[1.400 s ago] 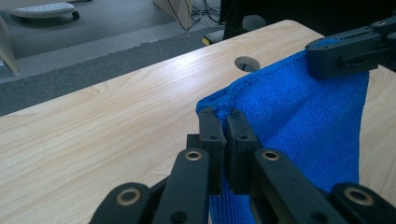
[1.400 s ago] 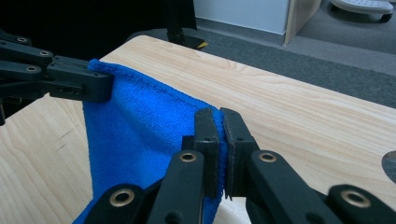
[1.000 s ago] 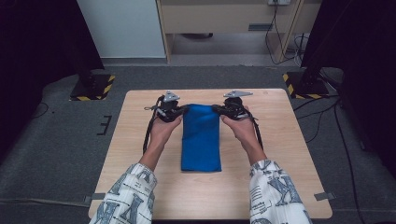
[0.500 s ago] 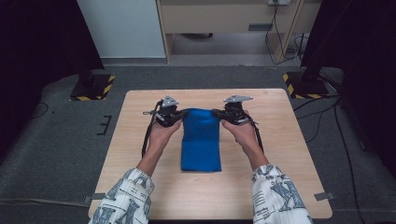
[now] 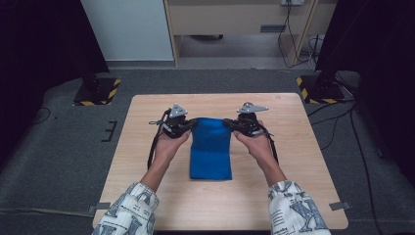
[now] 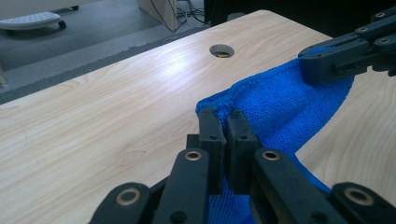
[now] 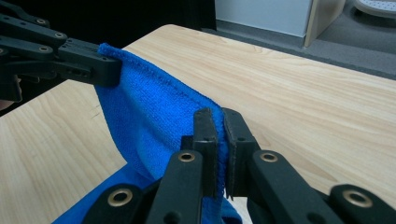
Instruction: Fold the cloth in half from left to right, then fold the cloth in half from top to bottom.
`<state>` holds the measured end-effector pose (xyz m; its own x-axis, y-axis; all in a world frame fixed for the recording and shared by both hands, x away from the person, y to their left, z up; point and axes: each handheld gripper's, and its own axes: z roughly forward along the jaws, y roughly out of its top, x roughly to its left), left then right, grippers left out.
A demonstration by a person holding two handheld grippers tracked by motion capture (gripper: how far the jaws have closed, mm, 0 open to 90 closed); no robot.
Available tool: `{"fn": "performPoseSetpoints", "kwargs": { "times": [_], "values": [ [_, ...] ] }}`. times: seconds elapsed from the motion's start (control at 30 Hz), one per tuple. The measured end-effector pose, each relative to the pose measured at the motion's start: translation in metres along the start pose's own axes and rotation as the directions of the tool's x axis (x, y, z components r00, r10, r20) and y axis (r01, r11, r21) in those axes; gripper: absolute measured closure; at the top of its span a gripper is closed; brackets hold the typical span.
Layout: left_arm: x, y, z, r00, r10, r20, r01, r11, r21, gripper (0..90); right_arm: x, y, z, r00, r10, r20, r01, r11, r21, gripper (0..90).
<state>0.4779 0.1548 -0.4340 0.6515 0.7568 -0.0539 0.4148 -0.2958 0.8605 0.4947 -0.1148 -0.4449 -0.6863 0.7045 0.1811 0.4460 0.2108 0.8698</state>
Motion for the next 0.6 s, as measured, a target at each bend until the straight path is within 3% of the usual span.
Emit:
{"fn": "performPoseSetpoints", "kwargs": {
  "times": [0.4,0.6],
  "values": [
    [-0.002,-0.019,-0.003,0.9995,-0.026,0.020,0.026,0.9996,0.004,86.8,0.007,-0.015,0.002,0.9997,-0.012,-0.020,0.013,1.000,0.025,84.6],
    [-0.010,-0.023,-0.010,0.9995,0.002,0.032,-0.003,0.9999,0.012,86.7,0.011,-0.023,-0.002,0.9991,-0.023,-0.034,0.024,0.999,0.030,83.9]
  ]
}}
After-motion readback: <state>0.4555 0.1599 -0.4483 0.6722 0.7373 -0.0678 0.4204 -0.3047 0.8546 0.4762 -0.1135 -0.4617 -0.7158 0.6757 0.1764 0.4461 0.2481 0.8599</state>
